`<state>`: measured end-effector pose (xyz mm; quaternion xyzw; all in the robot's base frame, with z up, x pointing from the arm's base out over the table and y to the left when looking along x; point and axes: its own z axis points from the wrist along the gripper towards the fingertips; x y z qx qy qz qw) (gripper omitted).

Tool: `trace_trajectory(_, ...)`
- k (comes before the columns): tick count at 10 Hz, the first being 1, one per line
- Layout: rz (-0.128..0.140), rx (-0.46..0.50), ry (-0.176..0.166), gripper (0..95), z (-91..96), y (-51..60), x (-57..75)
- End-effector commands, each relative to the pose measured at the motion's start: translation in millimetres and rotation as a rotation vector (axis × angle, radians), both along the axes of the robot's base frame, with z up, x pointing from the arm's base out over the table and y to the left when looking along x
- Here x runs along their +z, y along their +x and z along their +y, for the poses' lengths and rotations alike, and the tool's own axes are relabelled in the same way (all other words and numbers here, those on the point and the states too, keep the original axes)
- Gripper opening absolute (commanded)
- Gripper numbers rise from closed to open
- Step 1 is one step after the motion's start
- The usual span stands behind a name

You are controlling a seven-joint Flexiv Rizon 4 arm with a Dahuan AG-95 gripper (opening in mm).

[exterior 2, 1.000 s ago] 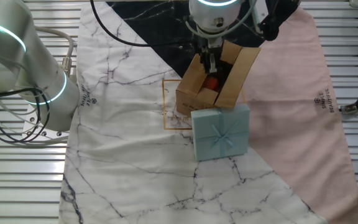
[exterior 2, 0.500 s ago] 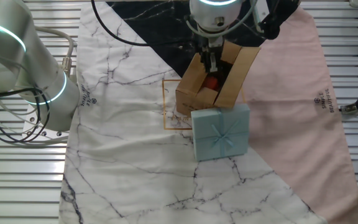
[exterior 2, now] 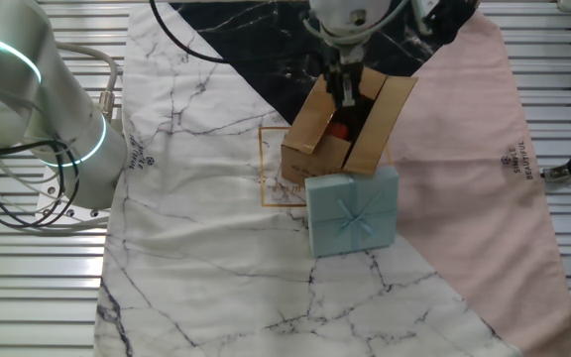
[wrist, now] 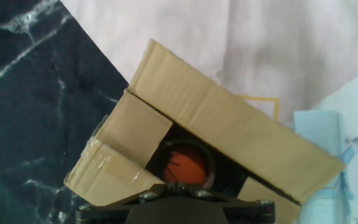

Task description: Cover the box

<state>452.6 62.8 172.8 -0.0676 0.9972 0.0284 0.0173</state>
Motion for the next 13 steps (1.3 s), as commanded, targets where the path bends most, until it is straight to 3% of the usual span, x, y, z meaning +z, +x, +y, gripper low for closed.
trace_trajectory(1, 0.004, -0.002, -0.002, 0.0, -1.4, 7.2, 2.5)
trace_trajectory(3, 0.006, 0.002, 0.001, 0.0, -6.0, 11.2, 8.0)
trace_trajectory(13, 0.006, 0.005, -0.003, 0.0, -10.9, 11.3, 7.2)
